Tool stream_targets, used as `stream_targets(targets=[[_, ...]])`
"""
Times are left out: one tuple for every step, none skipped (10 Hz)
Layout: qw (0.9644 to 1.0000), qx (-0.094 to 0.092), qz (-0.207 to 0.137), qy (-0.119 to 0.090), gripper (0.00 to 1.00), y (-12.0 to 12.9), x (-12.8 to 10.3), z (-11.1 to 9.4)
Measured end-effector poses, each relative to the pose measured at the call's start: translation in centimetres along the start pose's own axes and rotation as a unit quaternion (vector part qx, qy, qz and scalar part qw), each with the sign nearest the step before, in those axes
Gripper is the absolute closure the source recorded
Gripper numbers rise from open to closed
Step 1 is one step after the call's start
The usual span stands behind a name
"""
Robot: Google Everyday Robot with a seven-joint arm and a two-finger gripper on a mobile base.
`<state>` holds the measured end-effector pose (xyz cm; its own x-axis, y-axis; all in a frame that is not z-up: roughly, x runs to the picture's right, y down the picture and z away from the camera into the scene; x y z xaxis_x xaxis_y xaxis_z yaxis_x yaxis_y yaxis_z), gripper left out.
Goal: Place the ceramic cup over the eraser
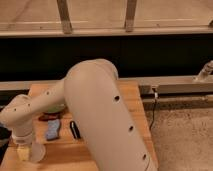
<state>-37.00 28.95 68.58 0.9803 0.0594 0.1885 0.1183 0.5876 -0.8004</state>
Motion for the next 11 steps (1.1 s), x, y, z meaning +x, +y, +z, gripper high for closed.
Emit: stream_targets(targets=[[1.0,0.002,0.001,0.003,0.74,0.0,0.1,-0.1],[1.0,0.003,0.0,0.005,0.85,0.0,-0.1,-0.1],[1.0,0.003,0.0,0.006,0.94,0.0,-0.2,-0.1],[1.0,0.002,0.002,0.007,0.99,-0.1,-0.3,-0.2],[1.0,0.004,0.001,0.007,1.0,-0.3,-0.5,-0.3],[0.9999,0.007,-0.001,0.007,1.0,-0.3,-0.7,-0.6],[0.9999,0.011,-0.003,0.007,1.0,-0.4,-0.9,-0.9],[0.9998,0.015,-0.004,0.008,1.0,-0.6,-0.8,-1.1],[0.9998,0.02,-0.002,0.01,1.0,-0.7,-0.7,-1.4],[0.9996,0.028,0.002,0.009,1.0,-0.7,-0.5,-2.0],[0.9993,0.037,0.006,0.008,1.0,-0.8,0.0,-2.6]])
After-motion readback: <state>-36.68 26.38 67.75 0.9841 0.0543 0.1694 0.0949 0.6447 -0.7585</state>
